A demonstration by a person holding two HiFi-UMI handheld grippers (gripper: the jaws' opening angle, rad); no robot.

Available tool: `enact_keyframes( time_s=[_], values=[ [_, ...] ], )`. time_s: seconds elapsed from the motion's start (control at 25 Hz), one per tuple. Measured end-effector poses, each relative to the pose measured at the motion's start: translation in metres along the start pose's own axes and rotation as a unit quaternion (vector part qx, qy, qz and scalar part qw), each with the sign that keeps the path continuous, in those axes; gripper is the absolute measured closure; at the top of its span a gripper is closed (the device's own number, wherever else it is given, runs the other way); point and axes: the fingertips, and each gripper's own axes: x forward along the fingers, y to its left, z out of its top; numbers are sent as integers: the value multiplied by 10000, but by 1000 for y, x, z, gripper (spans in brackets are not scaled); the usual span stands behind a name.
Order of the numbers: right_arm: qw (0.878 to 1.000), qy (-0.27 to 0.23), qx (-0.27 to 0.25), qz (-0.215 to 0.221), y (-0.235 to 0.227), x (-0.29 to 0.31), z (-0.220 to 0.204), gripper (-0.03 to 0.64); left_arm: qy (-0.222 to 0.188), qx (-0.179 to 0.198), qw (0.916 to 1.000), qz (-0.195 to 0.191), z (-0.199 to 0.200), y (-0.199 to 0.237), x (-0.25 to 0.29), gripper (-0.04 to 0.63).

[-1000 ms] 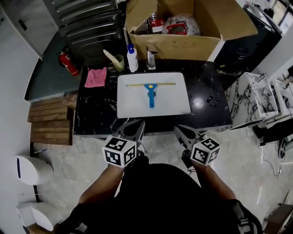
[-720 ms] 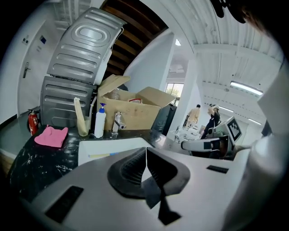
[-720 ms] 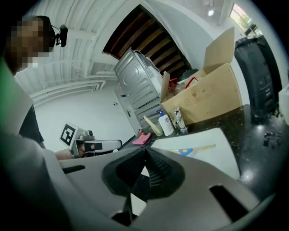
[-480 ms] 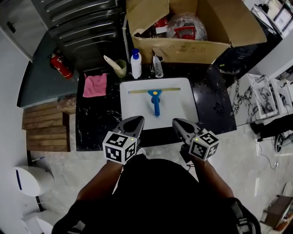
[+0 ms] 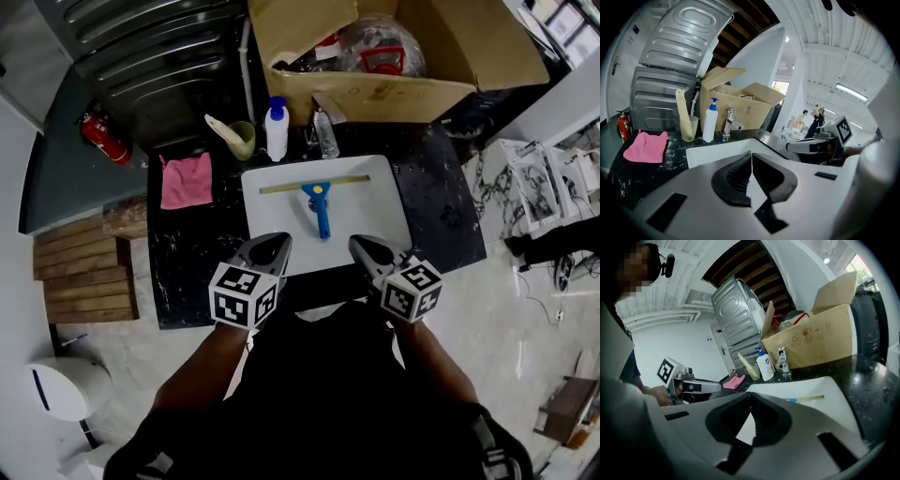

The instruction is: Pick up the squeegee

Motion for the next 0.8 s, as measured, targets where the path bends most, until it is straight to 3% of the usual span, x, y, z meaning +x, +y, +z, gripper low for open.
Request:
enact_keyframes(
  time_s=[0.28, 0.56, 0.8],
  values=[
    [9988, 386, 288, -26, -18, 29, -15, 607, 124, -127, 9998, 57, -10, 17, 2, 578],
    [9969, 769, 52, 123, -33, 70, -8, 608, -180, -447, 9965, 679, -7, 58, -16, 578],
    [9880, 1524, -231, 69, -63, 120, -40, 607, -227, -861, 9891, 1176, -19, 82, -28, 577]
  ],
)
